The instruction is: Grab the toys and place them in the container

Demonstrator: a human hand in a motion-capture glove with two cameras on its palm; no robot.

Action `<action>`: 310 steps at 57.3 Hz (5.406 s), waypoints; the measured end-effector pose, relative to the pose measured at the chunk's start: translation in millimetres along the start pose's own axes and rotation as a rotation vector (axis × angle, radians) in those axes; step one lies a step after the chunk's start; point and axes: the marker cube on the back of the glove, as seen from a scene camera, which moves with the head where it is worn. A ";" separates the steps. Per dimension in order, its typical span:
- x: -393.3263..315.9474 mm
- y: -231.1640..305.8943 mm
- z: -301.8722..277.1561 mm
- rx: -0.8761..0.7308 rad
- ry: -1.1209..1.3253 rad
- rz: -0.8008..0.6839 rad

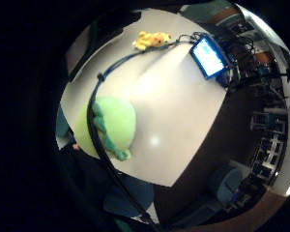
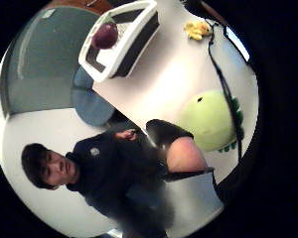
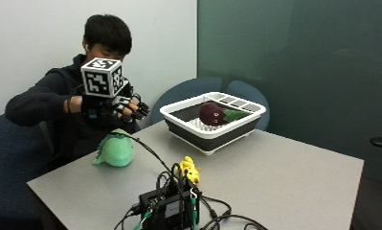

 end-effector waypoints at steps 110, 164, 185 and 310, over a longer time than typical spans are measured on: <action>-50.9 -12.5 88.3 0.062 -0.002 -0.059; -126.1 -178.6 -70.1 0.338 -0.457 0.072; 2.1 -144.6 -40.1 0.046 0.108 0.244; -90.2 -112.7 -68.0 0.223 -0.125 -0.052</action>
